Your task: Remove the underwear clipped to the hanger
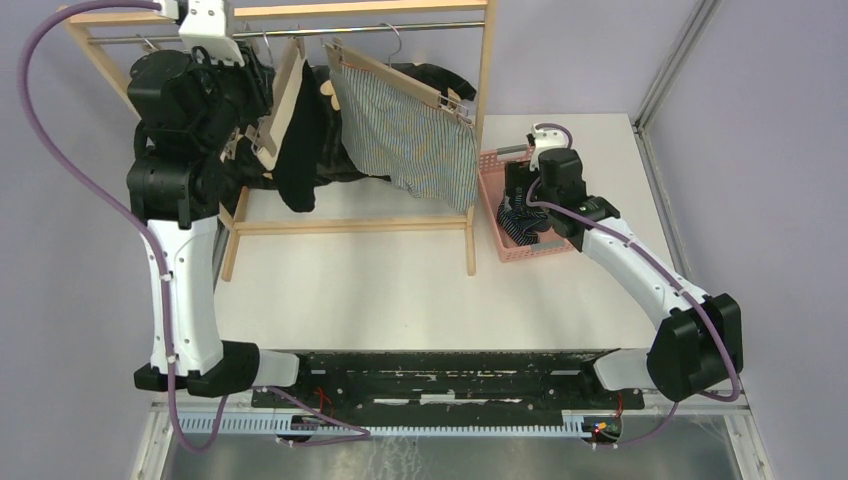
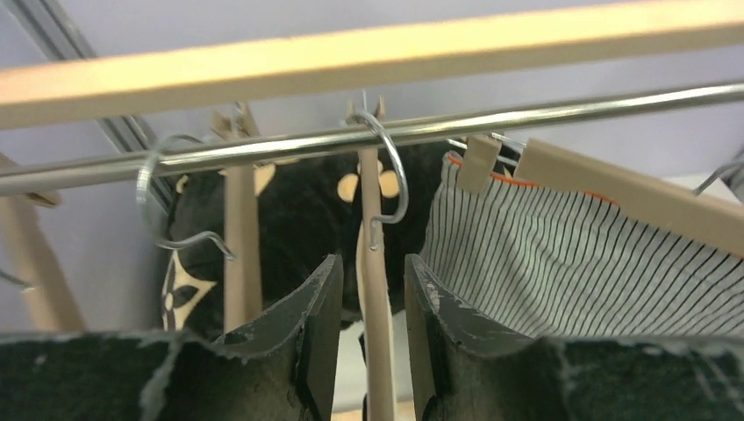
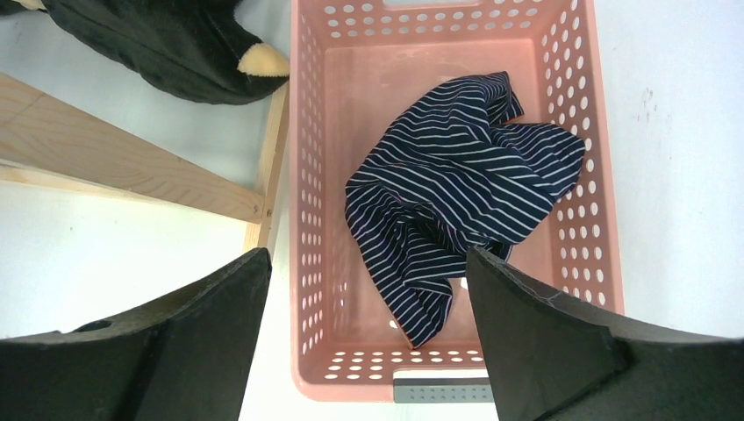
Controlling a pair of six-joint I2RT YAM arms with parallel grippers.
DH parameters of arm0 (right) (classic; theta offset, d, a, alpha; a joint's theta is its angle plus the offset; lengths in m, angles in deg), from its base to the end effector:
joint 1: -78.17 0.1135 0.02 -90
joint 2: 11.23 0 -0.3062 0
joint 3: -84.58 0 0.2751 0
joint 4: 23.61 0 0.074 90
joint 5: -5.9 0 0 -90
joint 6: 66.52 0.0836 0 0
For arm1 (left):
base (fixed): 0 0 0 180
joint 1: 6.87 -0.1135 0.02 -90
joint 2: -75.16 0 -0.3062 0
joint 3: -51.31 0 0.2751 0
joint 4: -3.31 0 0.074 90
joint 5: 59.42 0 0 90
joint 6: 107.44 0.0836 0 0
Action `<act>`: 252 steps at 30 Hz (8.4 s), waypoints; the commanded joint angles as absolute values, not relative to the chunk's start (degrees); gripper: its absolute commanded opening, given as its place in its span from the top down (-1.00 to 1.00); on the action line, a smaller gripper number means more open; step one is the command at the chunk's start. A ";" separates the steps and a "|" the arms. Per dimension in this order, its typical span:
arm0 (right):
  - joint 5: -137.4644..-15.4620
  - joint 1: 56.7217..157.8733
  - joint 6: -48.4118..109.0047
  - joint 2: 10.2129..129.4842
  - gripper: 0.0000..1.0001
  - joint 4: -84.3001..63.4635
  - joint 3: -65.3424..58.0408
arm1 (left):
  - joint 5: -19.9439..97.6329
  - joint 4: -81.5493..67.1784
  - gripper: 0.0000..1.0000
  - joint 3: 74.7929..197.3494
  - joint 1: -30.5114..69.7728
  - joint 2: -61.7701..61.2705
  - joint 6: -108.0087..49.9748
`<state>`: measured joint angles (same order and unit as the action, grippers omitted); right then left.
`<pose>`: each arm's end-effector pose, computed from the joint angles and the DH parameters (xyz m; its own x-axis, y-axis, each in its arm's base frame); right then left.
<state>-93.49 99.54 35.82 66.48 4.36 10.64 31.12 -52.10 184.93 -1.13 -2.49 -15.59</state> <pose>0.3425 0.1194 0.3123 -0.5278 0.0199 -0.8491 -0.1203 0.9879 0.0979 0.2646 -0.0274 0.6421 0.0133 0.0311 -0.9994 0.1090 0.9935 0.0324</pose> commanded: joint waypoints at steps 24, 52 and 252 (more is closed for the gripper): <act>-96.06 100.79 33.98 64.66 -0.80 3.31 9.06 | 30.93 -51.44 0.47 175.91 -1.31 -1.03 -16.54; -96.75 101.70 33.43 66.77 -0.79 3.66 8.75 | 35.35 -37.90 0.95 166.71 -1.30 8.66 -19.47; -46.84 121.93 64.65 74.59 0.60 -70.31 9.42 | 83.60 26.45 0.95 94.52 -0.65 38.24 -65.40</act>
<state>-46.61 120.85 67.08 73.19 -68.86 12.35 86.22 19.94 95.45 -1.02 39.89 -60.16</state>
